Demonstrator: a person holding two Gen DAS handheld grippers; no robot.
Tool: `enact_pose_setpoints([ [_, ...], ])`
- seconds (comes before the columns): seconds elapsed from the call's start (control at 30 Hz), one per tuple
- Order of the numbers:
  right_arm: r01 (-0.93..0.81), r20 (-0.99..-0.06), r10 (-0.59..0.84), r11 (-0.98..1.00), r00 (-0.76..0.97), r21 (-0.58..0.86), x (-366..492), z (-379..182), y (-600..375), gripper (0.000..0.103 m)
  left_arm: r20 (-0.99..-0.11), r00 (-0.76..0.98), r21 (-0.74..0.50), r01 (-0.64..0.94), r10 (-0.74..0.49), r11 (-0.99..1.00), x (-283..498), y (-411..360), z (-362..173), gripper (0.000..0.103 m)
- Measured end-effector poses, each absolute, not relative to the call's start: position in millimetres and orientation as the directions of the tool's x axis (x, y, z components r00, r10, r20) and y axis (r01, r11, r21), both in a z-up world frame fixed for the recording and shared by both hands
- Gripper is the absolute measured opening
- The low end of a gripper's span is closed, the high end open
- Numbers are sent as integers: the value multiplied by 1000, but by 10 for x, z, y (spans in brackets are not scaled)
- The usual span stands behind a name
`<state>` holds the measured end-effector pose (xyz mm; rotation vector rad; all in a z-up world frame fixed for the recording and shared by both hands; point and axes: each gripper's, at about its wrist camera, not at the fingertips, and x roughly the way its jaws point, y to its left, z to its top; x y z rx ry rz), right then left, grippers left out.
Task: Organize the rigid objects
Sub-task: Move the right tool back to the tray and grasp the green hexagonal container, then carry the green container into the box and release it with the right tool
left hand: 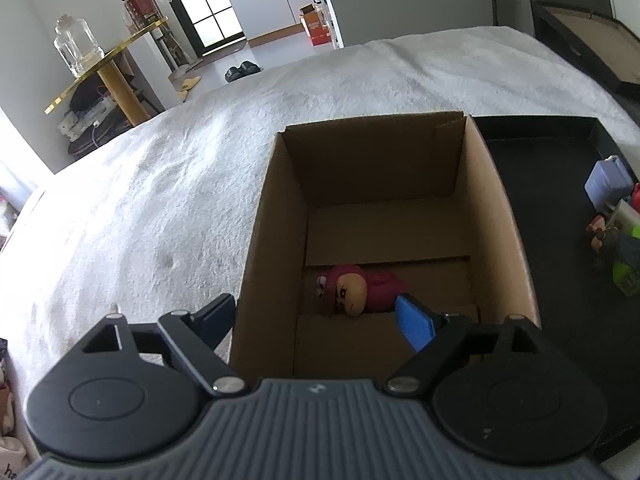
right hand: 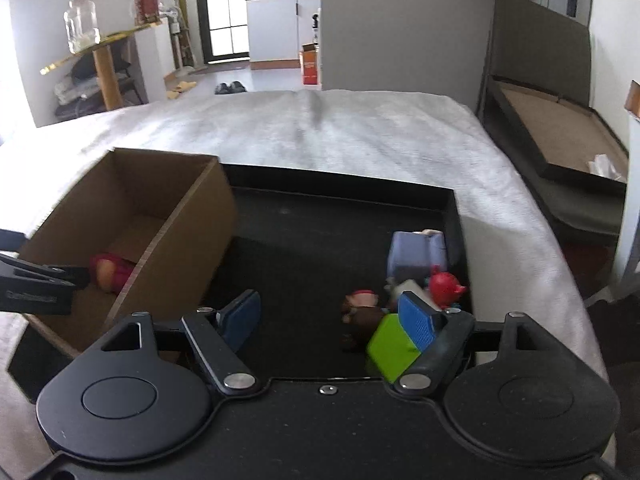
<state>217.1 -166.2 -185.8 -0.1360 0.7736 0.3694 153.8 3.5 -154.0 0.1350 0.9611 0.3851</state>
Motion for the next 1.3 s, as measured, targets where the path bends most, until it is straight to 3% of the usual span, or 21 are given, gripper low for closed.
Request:
enact_pose_setpoints([
  [0.27, -287, -752, 218, 957, 622, 40, 2296, -2066, -1891, 77, -766, 496, 325, -251, 409, 912, 1596, -15, -1555, 86],
  [0.4, -246, -763, 197, 968, 616, 52, 2341, -2134, -1953, 89, -764, 490, 338, -249, 419, 908, 1611, -22, -1570, 86],
  [0.63, -218, -774, 196, 973, 602, 77, 2417, -2218, -1984, 89, -765, 477, 351, -256, 433, 901, 1624, 5, -1585, 86],
  [0.7, -201, -775, 174, 978, 607, 62, 2432, -2243, -1982, 80, -765, 476, 352, -256, 434, 900, 1623, 14, -1587, 86],
  [0.77, -183, -792, 148, 982, 593, 47, 2460, -2279, -1984, 55, -764, 477, 351, -258, 434, 900, 1618, 27, -1585, 86],
  [1.07, -209, -775, 184, 976, 604, 68, 2414, -2161, -1944, 55, -767, 481, 326, -278, 425, 903, 1563, 102, -1576, 87],
  [1.3, -304, -710, 268, 949, 651, 80, 2320, -1959, -1769, 54, -767, 489, 306, -291, 416, 906, 1524, 184, -1569, 87],
])
